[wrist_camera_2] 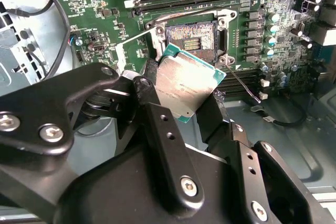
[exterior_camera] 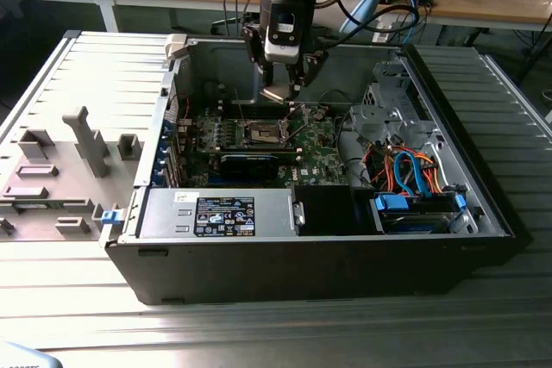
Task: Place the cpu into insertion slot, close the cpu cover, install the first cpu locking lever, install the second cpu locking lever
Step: 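Place the cpu into insertion slot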
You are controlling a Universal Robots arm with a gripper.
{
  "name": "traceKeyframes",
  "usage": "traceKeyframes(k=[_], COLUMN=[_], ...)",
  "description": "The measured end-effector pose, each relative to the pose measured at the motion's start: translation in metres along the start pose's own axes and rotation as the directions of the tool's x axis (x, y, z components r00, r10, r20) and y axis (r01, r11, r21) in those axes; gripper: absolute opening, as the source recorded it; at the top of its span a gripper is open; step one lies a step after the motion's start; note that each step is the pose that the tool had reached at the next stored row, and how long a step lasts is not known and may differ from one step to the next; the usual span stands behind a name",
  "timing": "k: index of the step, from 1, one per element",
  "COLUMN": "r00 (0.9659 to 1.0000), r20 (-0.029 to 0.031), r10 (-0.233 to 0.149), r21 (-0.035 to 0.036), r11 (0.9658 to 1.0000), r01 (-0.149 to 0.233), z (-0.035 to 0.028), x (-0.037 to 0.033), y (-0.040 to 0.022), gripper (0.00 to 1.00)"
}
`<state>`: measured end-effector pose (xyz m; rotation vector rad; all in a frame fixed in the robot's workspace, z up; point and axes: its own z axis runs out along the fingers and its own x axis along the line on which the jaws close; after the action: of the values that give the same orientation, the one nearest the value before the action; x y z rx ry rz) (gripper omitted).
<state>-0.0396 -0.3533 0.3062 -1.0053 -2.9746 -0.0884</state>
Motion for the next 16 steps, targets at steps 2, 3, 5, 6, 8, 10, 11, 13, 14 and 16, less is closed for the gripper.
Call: traceKeyframes(k=[2,3,5,6,8,10,11,13,14,16], r00=[1.0,1.0,1.0,0.9999,0.9999,0.9998,0.9998,0.9997,0.9997,0.9996], r20=[0.0002,0.0003,0.0004,0.0005,0.0007,0.001,0.0011,0.0012,0.0014,0.0015], r10=[0.004,0.005,0.008,0.01,0.014,0.019,0.021,0.024,0.026,0.028], r21=[0.0,-0.0001,-0.0002,-0.0002,-0.0003,-0.0004,-0.0004,-0.0005,-0.0005,-0.0005], r11=[1.0,1.0,1.0,0.9999,0.9999,0.9998,0.9998,0.9997,0.9997,0.9996], r01=[-0.004,-0.005,-0.008,-0.01,-0.014,-0.019,-0.021,-0.024,-0.026,-0.028], z=[0.0001,0.0002,0.0003,0.0004,0.0005,0.0007,0.0007,0.0009,0.001,0.001], x=[0.0,0.0,0.0,0.0,0.0,0.0,0.0,0.0,0.0,0.0], y=[0.0,0.0,0.0,0.0,0.0,0.0,0.0,-0.0001,0.0,-0.0001], gripper=[0.54,0.54,0.54,0.54,0.54,0.54,0.54,0.54,0.54,0.54])
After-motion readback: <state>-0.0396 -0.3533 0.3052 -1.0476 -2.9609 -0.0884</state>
